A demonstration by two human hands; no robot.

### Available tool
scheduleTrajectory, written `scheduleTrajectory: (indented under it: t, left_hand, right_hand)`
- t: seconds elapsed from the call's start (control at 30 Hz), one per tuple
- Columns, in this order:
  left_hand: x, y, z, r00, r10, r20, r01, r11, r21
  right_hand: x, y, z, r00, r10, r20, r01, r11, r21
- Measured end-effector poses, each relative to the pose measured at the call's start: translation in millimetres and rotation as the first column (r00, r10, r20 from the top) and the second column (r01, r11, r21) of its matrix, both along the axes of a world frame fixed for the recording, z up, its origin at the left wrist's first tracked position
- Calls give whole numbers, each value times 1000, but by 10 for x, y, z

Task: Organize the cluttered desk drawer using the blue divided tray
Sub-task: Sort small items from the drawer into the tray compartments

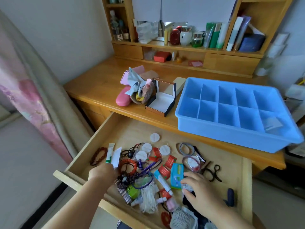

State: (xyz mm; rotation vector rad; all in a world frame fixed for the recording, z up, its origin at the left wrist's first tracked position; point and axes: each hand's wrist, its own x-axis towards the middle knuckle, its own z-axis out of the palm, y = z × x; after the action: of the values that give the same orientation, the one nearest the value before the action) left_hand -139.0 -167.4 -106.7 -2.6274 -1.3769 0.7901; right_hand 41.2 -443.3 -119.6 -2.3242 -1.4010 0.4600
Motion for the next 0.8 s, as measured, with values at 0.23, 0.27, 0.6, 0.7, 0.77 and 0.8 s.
scheduleTrajectory:
  t: [0.23,0.27,0.6,0.7,0.77,0.8]
  left_hand:
    - [207,-89,799,827,5,563,114,977,-177]
    - [251,-207,875,793,30,609,167,950,-265]
    - [609,-1356,567,431,742,513,528,254,-810]
    - [700,-1584,448,340,842,418,514,207,-833]
    - [777,-1723,436,306,855,418,487,237,-841]
    - [814,-1772,434,278,855,438,467,279,-839]
  right_hand:
    - [-90,138,457,926,-185,-328,277,925,262]
    - [-108,160,507,924,-152,-351,262,919,294]
    - [-69,15,516,690,-253,-679,524,821,226]
    - [-82,4,505,399,-392,-829,763,644,62]
    - [-92,4,555,202,-292,-935,787,617,-23]
    - [-101,-10,602,124,-219,-968,779,626,-42]
